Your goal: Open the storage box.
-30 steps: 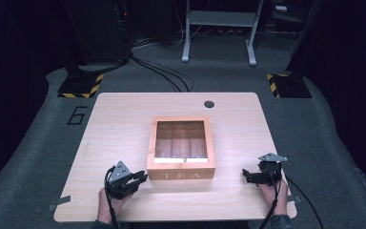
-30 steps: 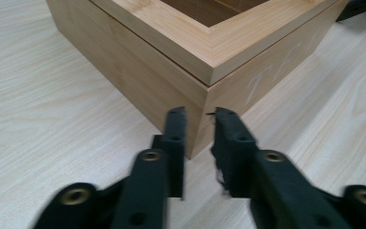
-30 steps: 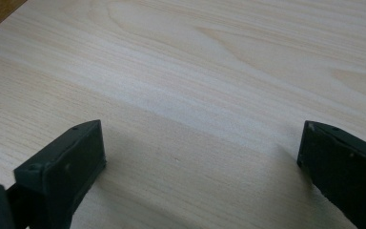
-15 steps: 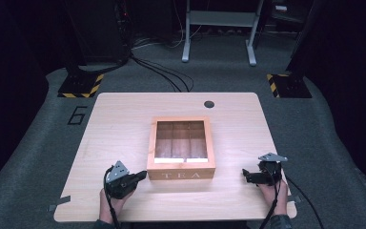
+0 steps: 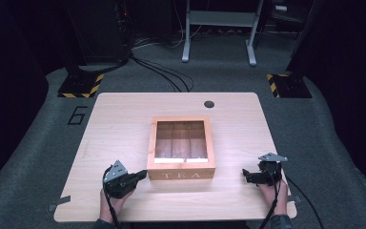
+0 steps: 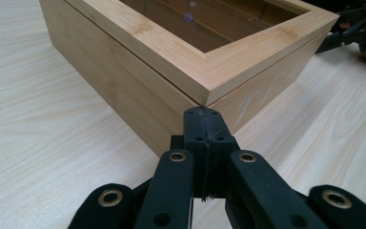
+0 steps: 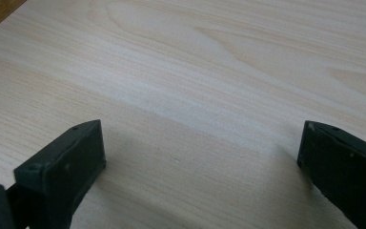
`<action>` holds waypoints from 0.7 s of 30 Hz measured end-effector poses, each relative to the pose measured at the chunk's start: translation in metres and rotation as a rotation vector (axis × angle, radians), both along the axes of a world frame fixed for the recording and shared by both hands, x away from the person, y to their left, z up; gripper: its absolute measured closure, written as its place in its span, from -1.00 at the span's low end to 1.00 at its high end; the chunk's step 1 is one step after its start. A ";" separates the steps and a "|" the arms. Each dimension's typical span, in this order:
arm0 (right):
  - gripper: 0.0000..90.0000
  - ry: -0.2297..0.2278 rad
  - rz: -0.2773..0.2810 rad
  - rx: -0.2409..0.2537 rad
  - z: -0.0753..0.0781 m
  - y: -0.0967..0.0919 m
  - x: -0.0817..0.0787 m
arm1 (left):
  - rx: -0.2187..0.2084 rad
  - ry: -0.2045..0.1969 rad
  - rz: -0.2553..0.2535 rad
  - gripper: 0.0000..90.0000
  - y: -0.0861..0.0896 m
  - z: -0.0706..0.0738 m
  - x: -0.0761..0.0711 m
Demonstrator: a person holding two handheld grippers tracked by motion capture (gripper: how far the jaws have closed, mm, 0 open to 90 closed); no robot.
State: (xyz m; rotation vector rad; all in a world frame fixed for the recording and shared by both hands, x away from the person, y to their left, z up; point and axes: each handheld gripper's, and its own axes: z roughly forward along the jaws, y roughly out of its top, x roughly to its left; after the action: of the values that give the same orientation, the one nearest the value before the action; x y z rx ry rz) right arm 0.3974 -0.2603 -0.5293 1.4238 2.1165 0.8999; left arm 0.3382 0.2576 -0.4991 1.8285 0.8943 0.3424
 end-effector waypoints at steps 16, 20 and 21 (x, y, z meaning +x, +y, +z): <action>-0.97 0.000 -0.003 0.001 0.000 0.000 0.000 | -0.041 0.002 -0.019 1.00 0.004 -0.003 0.002; -0.97 -0.004 0.001 -0.004 0.000 0.000 0.000 | -0.051 0.001 -0.021 1.00 0.004 -0.003 0.002; -0.96 -0.003 0.000 -0.002 0.000 0.000 0.000 | -0.052 -0.001 -0.027 1.00 0.005 -0.002 0.003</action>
State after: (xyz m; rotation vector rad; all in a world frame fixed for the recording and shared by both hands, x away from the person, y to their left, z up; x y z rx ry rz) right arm 0.3973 -0.2604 -0.5295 1.4204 2.1148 0.8986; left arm 0.3409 0.2624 -0.5014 1.7909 0.8690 0.3003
